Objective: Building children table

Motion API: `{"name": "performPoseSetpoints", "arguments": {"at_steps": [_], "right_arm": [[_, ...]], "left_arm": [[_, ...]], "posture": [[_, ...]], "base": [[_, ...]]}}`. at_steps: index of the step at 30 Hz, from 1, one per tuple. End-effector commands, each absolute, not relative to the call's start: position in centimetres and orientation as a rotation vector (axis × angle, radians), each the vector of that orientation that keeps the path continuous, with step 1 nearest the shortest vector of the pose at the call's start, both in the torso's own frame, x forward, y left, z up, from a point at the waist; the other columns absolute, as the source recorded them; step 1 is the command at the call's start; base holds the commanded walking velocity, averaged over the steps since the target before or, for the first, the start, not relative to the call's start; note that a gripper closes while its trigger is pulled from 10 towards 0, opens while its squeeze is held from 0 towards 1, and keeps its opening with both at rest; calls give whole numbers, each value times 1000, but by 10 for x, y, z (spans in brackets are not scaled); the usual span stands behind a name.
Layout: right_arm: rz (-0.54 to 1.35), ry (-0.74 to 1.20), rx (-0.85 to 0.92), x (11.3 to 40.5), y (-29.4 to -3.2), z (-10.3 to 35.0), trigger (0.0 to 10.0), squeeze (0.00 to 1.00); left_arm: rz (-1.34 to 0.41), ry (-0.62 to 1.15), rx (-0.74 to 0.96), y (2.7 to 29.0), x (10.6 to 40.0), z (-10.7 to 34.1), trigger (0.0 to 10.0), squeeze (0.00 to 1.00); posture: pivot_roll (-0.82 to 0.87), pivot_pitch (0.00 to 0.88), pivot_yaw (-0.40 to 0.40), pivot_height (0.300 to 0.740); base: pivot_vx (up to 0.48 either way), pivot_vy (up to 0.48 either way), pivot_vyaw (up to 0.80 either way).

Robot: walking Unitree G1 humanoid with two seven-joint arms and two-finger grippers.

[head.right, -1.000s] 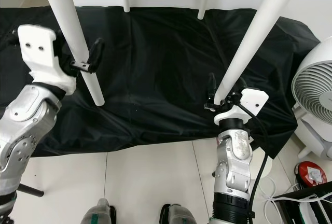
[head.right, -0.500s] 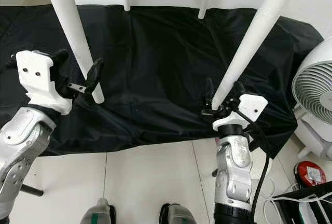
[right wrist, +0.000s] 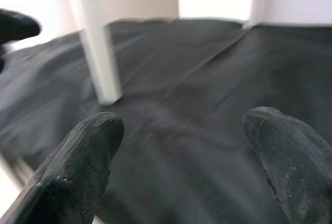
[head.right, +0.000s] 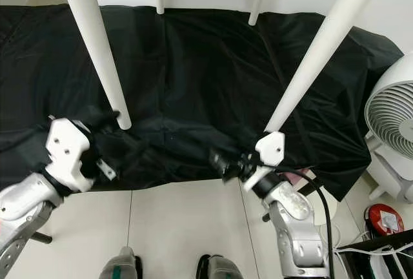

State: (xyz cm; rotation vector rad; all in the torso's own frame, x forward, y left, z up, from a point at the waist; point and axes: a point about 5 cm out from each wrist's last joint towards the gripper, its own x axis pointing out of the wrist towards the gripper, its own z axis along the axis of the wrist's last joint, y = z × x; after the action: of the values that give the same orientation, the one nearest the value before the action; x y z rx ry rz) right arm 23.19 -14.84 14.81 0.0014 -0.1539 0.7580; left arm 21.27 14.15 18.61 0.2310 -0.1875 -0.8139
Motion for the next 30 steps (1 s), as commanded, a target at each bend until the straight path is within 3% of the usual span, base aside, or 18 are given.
{"name": "performPoseSetpoints", "arguments": {"at_steps": [1, 3, 6, 8, 13, 20, 27, 30], "right_arm": [[831, -129, 12, 227, -145, 146, 10000, 0], [883, -109, 10, 225, -144, 145, 10000, 0], [1142, 34, -48, 208, -142, 131, 10000, 0], [1142, 34, -48, 208, -142, 131, 10000, 0], [1418, 274, -164, 184, -153, 107, 10000, 0], [1492, 469, -219, 173, -173, 85, 10000, 0], [1450, 615, -263, 172, -191, 55, 10000, 0], [1383, 693, -370, 176, -200, 31, 10000, 0]], "left_arm": [[-894, -184, 235, 138, 209, 184, 10000, 0], [-938, -178, 241, 136, 207, 183, 10000, 0], [-1093, -123, 248, 134, 202, 177, 10000, 0], [-1093, -123, 248, 134, 202, 177, 10000, 0], [-1282, -4, 282, 142, 191, 160, 10000, 0], [-1427, 135, 337, 150, 174, 136, 10000, 0], [-1485, 231, 440, 157, 159, 113, 10000, 0], [-1514, 269, 555, 164, 153, 100, 10000, 0]], "posture": [[121, 93, -44, 740], [121, 93, -44, 740], [120, 81, -40, 740], [120, 81, -40, 740], [116, 83, -35, 740], [115, 80, -36, 740], [121, 66, -41, 740], [124, 62, -41, 740]], "base": [[0, 0, 0], [0, 0, 0], [0, 0, 0], [0, 0, 0], [0, 0, 0], [0, 0, 0], [0, 0, 0], [0, 0, 0]]}}
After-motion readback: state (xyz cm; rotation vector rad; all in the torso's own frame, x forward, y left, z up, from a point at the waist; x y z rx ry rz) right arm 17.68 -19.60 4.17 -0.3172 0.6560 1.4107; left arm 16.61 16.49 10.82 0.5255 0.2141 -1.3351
